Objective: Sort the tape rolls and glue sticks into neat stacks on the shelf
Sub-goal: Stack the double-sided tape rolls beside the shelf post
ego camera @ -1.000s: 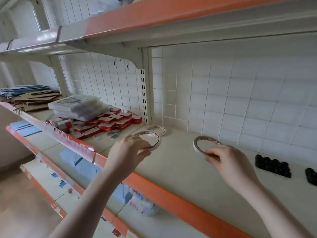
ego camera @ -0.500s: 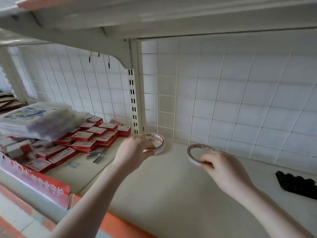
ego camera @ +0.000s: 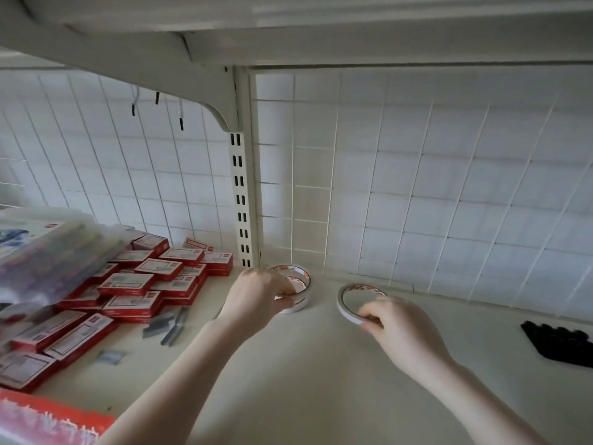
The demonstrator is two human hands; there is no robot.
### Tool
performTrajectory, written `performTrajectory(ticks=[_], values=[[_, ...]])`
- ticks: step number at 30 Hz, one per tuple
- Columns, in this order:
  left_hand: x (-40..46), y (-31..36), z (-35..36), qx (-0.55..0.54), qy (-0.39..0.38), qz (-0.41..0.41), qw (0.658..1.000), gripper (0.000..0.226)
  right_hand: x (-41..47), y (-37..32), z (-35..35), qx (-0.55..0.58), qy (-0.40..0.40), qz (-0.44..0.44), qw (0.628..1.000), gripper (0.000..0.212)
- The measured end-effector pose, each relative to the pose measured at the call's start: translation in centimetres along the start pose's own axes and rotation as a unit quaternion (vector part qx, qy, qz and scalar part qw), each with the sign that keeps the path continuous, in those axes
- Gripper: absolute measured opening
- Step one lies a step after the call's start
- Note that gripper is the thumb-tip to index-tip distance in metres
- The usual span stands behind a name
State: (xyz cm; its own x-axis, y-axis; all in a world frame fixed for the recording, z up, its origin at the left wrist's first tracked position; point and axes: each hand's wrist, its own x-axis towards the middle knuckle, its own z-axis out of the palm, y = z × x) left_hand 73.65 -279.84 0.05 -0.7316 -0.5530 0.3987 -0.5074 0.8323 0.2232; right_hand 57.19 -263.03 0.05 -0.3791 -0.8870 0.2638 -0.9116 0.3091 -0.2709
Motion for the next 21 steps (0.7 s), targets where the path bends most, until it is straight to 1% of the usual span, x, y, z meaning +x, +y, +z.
performTrajectory(ticks=[3,6,8,11,13,21], values=[[-0.1,-0.7,0.4,-0.016,-0.007,0.017,1.0,0.015,0.4,-0.4,0.6,-0.003,0.003,0.005,1.0,0.011],[-0.1,-1.1,0.9,-0.033,-0.022,0.012,0.999,0.031,0.5,-0.5,1.1,-0.009,0.008,0.011,1.0,0.011],[-0.1,-1.1,1.1,-0.016,-0.031,0.018,0.999,0.034,0.5,-0.5,1.5,-0.007,0.013,0.016,1.0,0.011],[-0.2,-1.0,1.3,-0.004,-0.024,0.03,0.999,0.017,0.4,-0.5,1.8,-0.009,0.012,0.025,1.0,0.012],[-0.2,-1.0,1.3,-0.01,-0.014,0.03,0.999,0.013,0.4,-0.5,2.0,-0.005,0.015,0.029,0.999,0.012],[0.0,-1.4,1.8,0.0,-0.009,0.039,0.999,0.019,0.9,-0.3,2.6,0.004,0.014,0.03,0.999,0.008]])
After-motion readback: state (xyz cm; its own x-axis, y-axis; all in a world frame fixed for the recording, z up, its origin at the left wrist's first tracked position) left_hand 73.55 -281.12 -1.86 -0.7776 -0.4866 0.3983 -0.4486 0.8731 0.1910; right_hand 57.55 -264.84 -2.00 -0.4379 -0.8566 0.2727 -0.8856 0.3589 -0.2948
